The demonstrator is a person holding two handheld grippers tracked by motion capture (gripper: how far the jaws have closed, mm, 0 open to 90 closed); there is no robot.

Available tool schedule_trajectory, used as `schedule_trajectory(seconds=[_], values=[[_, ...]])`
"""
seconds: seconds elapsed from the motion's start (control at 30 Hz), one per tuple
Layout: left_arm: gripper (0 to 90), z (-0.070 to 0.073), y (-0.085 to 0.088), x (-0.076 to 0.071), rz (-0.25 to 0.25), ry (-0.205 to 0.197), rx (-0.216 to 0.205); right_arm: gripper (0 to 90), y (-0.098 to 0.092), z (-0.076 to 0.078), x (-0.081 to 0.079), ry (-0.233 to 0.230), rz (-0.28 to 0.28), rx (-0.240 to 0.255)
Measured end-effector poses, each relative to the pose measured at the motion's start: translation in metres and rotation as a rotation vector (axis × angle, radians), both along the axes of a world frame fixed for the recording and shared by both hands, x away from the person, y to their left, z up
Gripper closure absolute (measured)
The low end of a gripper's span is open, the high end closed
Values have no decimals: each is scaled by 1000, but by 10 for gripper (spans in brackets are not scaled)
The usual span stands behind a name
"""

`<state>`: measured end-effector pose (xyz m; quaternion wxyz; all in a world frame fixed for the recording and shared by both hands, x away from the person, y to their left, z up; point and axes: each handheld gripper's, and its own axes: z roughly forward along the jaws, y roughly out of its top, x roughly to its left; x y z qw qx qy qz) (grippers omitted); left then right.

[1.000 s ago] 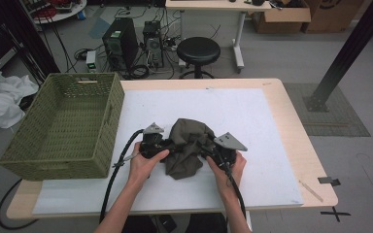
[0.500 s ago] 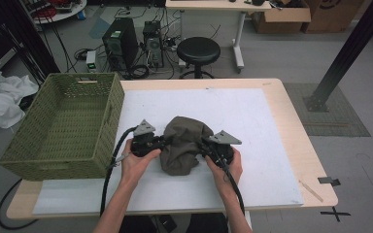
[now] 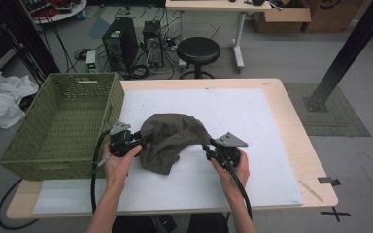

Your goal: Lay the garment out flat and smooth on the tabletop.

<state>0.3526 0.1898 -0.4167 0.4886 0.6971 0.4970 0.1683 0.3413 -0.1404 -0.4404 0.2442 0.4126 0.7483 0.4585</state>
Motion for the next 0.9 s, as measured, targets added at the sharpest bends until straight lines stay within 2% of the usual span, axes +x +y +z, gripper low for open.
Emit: schedule_trajectory(seconds=[0.1, 0.23, 0.3, 0.37, 0.43, 0.47, 0.5, 0.53, 0.6, 0.7, 0.73, 0.77, 0.8, 0.83, 0.87, 0.9], values=[[488, 3, 2, -5, -4, -2, -20, 611, 8, 4, 12, 5, -11, -16], [468, 7, 5, -12, 2, -33, -25, 599, 23, 11, 33, 13, 11, -49], [460, 8, 6, -13, -5, -31, -30, 592, 27, 7, 46, 45, 11, -50], [460, 9, 7, -14, -12, -31, -32, 598, 30, -4, 59, 102, -3, -70], [462, 9, 6, -15, -24, -28, -28, 689, 33, -11, 68, 177, 6, -95], [463, 9, 6, -15, -28, -29, -23, 850, 34, -10, 70, 176, -4, -101], [465, 8, 6, -15, -31, -28, -22, 900, 32, -9, 71, 178, 12, -94], [466, 8, 7, -15, -34, -27, -22, 900, 29, -10, 71, 191, 18, -94], [469, 9, 8, -15, -37, -30, -23, 900, 17, -8, 71, 221, -3, -59], [473, 10, 11, -15, -37, -35, -36, 900, -14, -4, 63, 201, -87, -15], [473, 10, 11, -15, -35, -36, -45, 900, -28, -2, 58, 180, -120, -14], [473, 10, 11, -14, -35, -36, -54, 900, -35, -1, 55, 164, -129, -7], [473, 10, 11, -13, -33, -38, -58, 895, -43, 1, 50, 135, -120, 20], [472, 10, 9, -12, -35, -36, -64, 827, -46, 2, 48, 115, -99, 42], [471, 10, 8, -12, -34, -37, -68, 739, -44, 5, 45, 85, -44, 70], [471, 9, 7, -11, -35, -35, -73, 698, -41, 7, 43, 69, -5, 76]])
